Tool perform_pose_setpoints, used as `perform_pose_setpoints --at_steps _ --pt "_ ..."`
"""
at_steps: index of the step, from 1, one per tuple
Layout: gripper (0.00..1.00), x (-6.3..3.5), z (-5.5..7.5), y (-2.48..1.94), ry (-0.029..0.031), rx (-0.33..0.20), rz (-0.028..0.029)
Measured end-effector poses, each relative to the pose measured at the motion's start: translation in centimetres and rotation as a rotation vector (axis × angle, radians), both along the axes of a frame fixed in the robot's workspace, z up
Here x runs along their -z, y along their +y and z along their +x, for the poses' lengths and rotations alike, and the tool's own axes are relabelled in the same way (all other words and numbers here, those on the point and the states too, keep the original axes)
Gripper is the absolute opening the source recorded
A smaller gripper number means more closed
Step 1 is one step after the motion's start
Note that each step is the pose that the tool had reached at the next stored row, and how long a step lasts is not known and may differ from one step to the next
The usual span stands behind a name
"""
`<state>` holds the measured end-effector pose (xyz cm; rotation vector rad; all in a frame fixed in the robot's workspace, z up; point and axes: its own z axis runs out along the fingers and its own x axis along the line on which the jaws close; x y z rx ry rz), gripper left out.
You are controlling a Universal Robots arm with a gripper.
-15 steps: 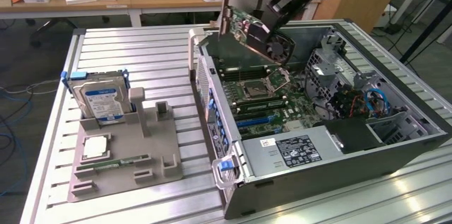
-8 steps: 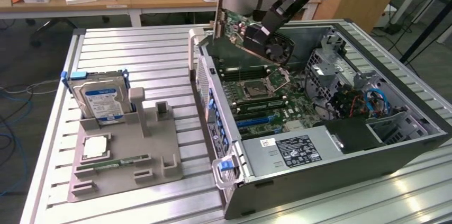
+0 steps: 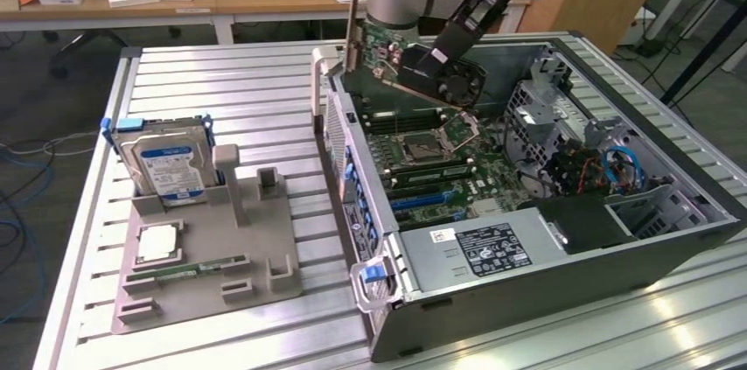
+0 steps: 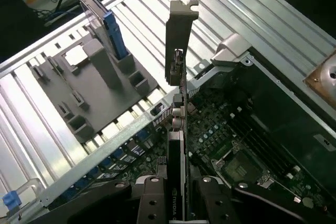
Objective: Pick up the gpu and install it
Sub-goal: 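Insert the gpu into the slot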
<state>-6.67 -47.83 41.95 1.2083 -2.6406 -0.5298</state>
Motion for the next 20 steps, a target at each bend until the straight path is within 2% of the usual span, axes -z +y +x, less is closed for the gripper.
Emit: perform_pose_setpoints --at_steps 5,10,11,16,20 --pt "0.26 0.0 0.0 0.0 0.0 -0.087 0.0001" --pt "0.26 0.0 0.7 0.0 0.0003 -0.127 0.0009" --pt "0.26 -0.01 1.0 0.0 0.0004 -0.131 0.0016" --pt "0.26 0.01 2.2 0.01 0.0032 -0.152 0.0124" --pt "0.26 0.01 2.3 0.0 0.0039 -0.213 0.0126"
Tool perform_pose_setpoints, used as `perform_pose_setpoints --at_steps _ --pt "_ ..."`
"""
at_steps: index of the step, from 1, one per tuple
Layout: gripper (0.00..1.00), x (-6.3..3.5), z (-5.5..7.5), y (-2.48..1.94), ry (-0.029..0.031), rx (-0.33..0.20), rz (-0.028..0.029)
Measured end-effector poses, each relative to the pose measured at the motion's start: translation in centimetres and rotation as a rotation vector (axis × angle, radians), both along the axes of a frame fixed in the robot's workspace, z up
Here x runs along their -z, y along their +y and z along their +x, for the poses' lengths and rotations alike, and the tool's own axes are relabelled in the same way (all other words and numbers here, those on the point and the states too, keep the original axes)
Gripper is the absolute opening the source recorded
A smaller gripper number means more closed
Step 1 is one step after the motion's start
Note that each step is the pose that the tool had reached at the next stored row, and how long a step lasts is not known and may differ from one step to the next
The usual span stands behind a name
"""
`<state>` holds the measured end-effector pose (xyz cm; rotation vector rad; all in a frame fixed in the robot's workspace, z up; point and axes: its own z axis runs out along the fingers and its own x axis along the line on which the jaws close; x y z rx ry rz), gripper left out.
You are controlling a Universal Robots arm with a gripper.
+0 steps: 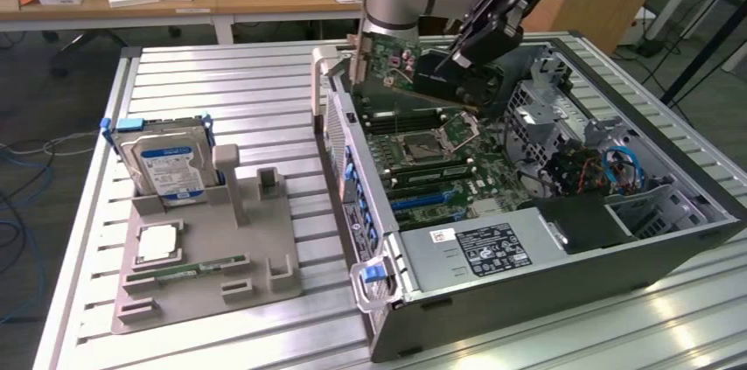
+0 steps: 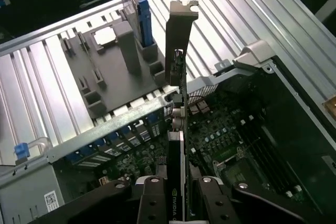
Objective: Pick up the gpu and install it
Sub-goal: 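Insert the gpu into the slot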
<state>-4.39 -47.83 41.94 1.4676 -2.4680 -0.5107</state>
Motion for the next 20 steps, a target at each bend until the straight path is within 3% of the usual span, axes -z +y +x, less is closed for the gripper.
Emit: perform_pose_setpoints --at_steps 12,20 --pt "0.26 0.02 0.2 0.0 0.0001 -0.171 0.0011" --pt "0.26 0.03 1.8 0.01 0.0005 -0.199 0.0062"
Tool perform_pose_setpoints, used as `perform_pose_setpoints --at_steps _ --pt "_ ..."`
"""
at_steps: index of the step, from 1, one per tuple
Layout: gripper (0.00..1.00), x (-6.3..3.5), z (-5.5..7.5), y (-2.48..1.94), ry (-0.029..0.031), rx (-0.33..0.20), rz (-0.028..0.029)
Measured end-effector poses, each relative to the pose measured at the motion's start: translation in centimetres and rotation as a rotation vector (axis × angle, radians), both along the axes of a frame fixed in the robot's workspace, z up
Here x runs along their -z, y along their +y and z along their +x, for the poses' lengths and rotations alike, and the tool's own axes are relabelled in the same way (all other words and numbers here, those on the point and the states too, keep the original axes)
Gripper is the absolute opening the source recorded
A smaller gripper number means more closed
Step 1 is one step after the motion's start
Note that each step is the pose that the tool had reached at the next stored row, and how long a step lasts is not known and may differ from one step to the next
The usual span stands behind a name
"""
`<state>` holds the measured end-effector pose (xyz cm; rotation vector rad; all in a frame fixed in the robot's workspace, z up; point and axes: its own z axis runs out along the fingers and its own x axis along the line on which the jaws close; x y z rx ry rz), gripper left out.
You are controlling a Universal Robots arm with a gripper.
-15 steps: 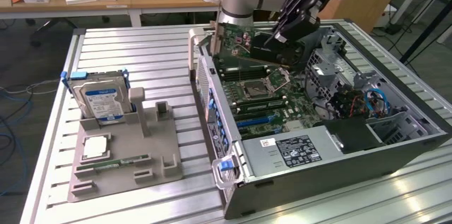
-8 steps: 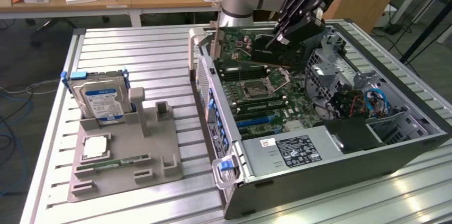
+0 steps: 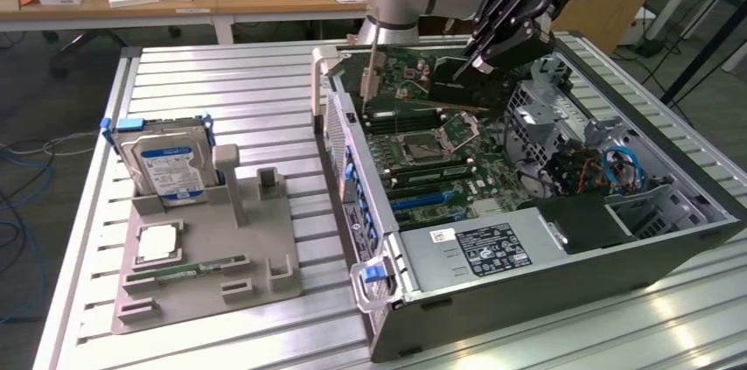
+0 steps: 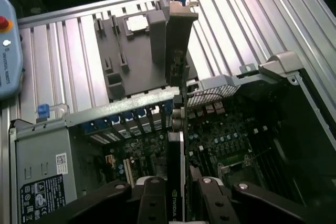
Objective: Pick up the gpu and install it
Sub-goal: 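Insert the gpu into the slot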
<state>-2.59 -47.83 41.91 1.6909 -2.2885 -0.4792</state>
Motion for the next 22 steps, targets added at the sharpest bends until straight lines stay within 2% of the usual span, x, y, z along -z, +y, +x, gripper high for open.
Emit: perform_pose_setpoints --at_steps 6,14,22 --pt "0.26 0.0 0.1 0.0 0.0001 0.0 0.0" --pt "0.26 0.04 3.3 0.0 0.0003 -0.008 -0.0001" --pt "0.26 0.32 3.7 0.0 0.0003 -0.103 0.0001"
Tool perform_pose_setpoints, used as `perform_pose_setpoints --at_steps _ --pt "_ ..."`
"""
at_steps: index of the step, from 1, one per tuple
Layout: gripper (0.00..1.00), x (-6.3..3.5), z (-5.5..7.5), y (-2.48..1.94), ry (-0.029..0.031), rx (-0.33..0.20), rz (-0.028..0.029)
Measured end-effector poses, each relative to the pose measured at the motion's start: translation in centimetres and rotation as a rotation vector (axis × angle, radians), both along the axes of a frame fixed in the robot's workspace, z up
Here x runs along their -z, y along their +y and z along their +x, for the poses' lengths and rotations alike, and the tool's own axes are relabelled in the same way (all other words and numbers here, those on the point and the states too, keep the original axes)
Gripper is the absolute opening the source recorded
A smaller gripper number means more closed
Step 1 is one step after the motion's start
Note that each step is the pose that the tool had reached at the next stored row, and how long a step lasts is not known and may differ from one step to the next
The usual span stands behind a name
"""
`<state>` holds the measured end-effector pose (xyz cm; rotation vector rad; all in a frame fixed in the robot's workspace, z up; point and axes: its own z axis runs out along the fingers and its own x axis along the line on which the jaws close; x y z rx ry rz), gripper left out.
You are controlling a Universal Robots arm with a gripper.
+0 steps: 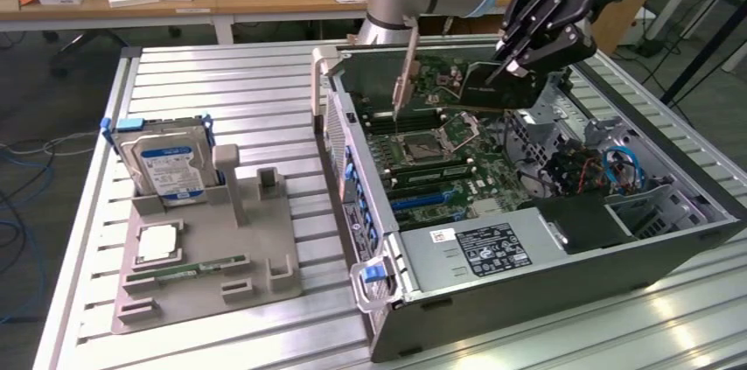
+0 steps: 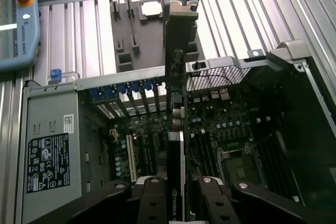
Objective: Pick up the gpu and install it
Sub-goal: 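Insert the gpu into the slot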
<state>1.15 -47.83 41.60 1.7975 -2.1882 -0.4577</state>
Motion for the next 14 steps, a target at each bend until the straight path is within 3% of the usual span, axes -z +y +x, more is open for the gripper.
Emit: perform_pose_setpoints --at_steps 14 --pt "0.26 0.14 1.2 0.0 -0.0001 -0.136 0.0052"
